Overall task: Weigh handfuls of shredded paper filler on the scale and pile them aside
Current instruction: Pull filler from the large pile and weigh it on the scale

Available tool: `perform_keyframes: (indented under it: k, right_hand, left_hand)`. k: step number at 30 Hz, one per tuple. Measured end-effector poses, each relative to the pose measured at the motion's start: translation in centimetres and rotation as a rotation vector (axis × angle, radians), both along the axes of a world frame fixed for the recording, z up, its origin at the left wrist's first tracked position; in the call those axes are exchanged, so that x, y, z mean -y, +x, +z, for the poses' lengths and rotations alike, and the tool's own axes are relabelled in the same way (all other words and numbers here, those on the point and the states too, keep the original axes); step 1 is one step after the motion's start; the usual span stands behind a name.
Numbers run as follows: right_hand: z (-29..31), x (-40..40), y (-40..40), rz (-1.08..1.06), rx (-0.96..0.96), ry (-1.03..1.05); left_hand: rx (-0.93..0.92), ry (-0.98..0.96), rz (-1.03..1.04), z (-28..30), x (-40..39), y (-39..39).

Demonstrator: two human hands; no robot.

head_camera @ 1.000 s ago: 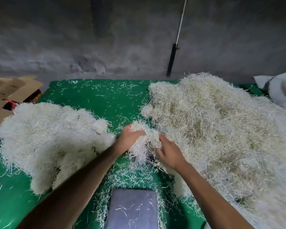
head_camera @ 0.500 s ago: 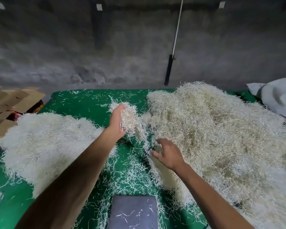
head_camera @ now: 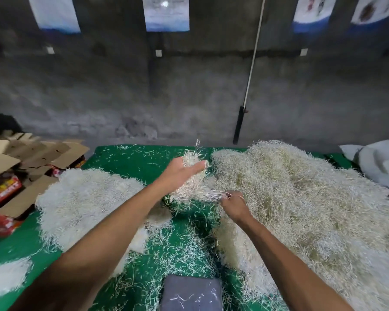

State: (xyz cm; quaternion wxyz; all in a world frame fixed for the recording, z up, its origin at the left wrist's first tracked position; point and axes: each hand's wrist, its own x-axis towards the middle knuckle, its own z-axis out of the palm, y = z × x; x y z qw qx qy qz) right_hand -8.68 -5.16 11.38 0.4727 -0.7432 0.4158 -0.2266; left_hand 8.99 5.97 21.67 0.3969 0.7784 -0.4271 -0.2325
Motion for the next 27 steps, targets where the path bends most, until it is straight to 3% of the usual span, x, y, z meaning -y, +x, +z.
perform_keyframes:
  k: [3, 7, 9, 12, 15, 17, 19, 20, 23, 25, 27]
  right_hand:
    - [4.7, -0.5, -0.6, -0.063, 0.222, -0.027]
    - [10.7, -2.4, 0.0, 0.001, 0.302, -0.099]
    - [12.1, -3.7, -0.2, 0.027, 0.323, -0.127]
    - [11.7, -6.1, -1.1, 0.086, 0.348, -0.101]
    - [8.9, -9.2, -1.5, 0.217, 0.201, -0.120]
    - [6.5, -11.1, -1.3, 0.241, 0.141, -0.113]
    - [4.7, -11.8, -1.1, 0.204, 0.230, -0.093]
    - [4.3, -11.6, -1.0, 0.157, 0.244, -0.118]
    - [3.6, -9.8, -1.6, -0.060, 0.154, -0.166]
    - [3.0, -9.1, -2.8, -0.156, 0.187, -0.067]
    - [2.2, -9.6, -3.7, -0.094, 0.189, 0.031]
  left_hand:
    - [0.254, 0.090, -0.063, -1.0, -1.6, -0.3]
    - [0.408, 0.238, -0.093, -3.3, -3.3, -2.0]
    - [0.238, 0.106, 0.063, -3.5, -3.8, -2.6]
    - [-0.272, -0.021, 0.198, -2.5, -4.1, -2.9]
    - [-0.746, -0.129, 0.111, -1.2, -4.6, -4.3]
    - [-0.872, -0.144, 0.110, -0.8, -5.1, -4.9]
    - [-1.053, -0.127, 0.007, -1.1, -5.8, -5.4]
    - [-1.088, -0.112, -0.028, -1.5, -6.3, -5.7]
    - [-0.894, -0.042, 0.066, -3.7, -7.4, -6.3]
    - [-0.956, -0.080, 0.072, -5.6, -8.0, -6.7]
    - [-1.093, -0.111, 0.035, -7.0, -8.9, -7.4]
